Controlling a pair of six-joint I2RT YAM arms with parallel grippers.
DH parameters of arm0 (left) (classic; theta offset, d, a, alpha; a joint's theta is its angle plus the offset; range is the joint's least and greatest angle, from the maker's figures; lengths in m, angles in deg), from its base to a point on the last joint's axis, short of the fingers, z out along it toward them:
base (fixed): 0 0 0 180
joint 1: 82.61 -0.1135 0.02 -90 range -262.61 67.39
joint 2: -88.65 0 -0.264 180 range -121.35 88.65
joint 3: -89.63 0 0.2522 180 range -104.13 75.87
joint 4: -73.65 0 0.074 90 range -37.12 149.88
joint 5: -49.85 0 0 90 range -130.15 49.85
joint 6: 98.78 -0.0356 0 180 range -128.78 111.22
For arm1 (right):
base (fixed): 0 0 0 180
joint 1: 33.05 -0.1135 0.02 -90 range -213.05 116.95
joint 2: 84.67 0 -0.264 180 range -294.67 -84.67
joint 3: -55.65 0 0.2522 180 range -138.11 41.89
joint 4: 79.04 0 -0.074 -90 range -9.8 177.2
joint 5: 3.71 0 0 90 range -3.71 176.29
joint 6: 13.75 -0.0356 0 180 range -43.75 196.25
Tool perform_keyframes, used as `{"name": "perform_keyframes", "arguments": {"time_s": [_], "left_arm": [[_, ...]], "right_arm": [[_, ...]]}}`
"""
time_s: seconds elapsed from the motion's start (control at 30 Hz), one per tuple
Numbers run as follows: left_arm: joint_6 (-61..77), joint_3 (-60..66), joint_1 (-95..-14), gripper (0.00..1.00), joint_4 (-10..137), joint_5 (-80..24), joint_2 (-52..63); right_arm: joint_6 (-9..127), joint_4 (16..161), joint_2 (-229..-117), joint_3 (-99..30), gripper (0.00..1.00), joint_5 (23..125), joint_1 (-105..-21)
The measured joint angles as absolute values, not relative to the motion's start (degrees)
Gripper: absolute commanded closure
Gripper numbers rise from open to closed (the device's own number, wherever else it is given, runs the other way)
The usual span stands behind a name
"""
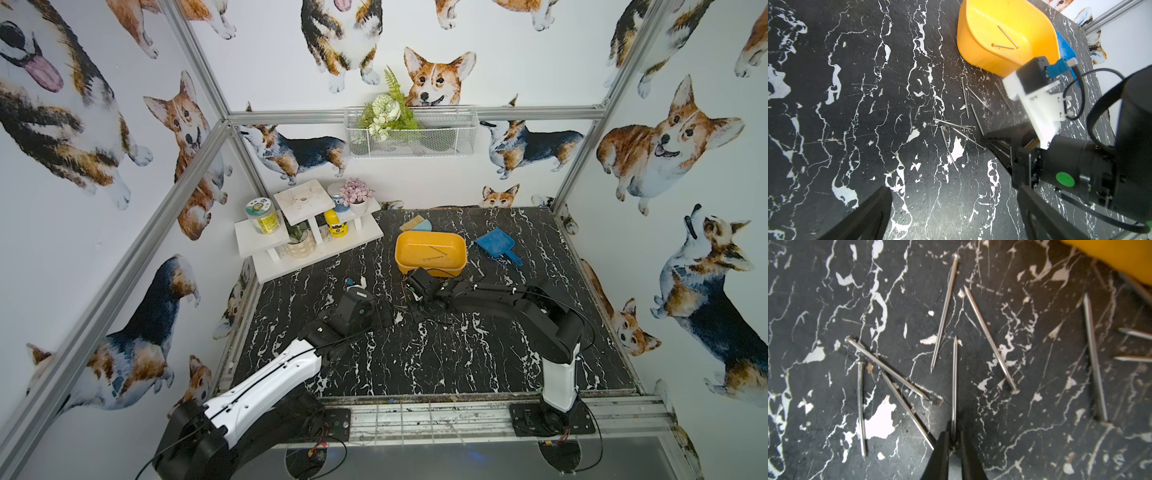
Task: Put the nails on the desktop into the storage box
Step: Pick up the nail from the center of the board.
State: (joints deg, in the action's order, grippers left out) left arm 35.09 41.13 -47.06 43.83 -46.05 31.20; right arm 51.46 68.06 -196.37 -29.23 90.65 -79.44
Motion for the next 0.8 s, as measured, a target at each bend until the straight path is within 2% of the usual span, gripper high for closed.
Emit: {"name": "perform_keyframes", "arguments": {"time_s": [0.3, 0.5, 0.8], "left_arm": [[35.12, 41.39, -47.06, 0.00, 43.85, -46.07, 31.46], [35.12, 41.32, -47.06, 0.00, 43.87, -46.02, 30.80], [35.07, 40.47, -47.06, 0.00, 44.25, -45.91, 29.86]], "right_arm": [[51.57, 68.78, -196.41, -28.92, 0.92, 90.76, -79.42], [51.54, 69.63, -195.23, -27.30, 1.00, 90.74, -79.42], [51.13, 65.87, -190.42, -23.59, 1.00, 90.08, -79.49]]}}
